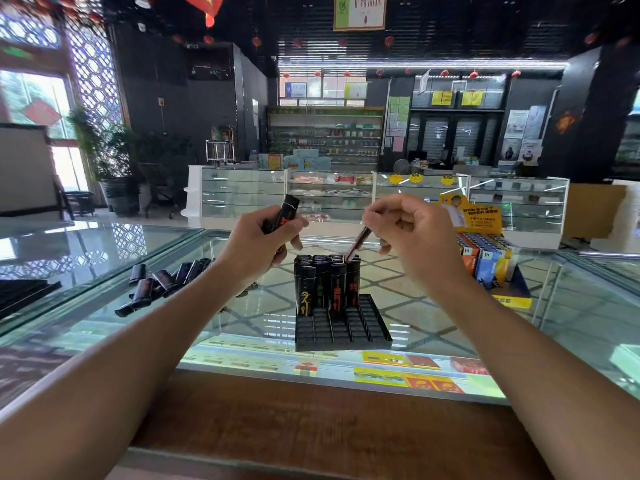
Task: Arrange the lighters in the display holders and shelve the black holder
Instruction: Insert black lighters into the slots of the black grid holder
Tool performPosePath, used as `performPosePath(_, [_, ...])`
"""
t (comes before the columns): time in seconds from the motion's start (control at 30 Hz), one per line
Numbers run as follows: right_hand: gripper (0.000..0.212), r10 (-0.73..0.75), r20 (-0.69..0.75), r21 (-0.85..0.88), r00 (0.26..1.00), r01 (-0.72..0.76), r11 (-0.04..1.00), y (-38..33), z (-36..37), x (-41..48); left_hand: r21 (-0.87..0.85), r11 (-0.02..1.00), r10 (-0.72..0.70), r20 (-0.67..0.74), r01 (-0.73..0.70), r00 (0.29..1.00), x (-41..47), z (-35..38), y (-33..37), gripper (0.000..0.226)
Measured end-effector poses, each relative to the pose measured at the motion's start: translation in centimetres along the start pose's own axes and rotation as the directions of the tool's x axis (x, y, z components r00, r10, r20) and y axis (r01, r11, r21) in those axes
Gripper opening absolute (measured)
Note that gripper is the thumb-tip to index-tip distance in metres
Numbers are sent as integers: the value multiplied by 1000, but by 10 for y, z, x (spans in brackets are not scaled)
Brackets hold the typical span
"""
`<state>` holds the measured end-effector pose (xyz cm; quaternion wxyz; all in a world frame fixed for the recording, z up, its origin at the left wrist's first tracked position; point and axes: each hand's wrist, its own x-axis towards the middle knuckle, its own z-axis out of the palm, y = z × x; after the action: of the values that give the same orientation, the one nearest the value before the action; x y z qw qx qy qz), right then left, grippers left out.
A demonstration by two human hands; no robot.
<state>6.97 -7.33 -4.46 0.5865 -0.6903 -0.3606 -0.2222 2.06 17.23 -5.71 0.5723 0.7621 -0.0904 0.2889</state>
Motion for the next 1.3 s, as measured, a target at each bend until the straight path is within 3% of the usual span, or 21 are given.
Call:
performPosePath(0.2, [28,3,144,-216,990,29,976,9,-3,-4,25,999,-31,60,29,998,-3,6,-4,21])
performPosePath(0.37, [32,74,307,-412,949,63,909,14,2,-7,-51,998,-29,-16,28,999,0,2,-4,25])
performPosePath(0.57, [33,111,418,-581,902,172,795,10,1,-6,-125,989,-84,13,85,996,-1,2,-2,32])
performPosePath(0.77, [19,75,408,-512,910,159,844,9,3,-7,-88,994,-58,69,64,996,-2,3,-1,29])
performPosePath(0.93, [19,25,295,-518,955,138,844,7,5,-10,-22,1000,12,70,-11,997,-4,1,5,9])
performPosePath(1.1, [28,-51,141,-284,989,90,954,4,17,-12,29,995,97,73,-99,993,-7,4,7,13])
performPosePath(1.3, [33,-51,101,-109,994,62,992,1,26,-13,27,993,110,130,-115,985,-8,6,7,16])
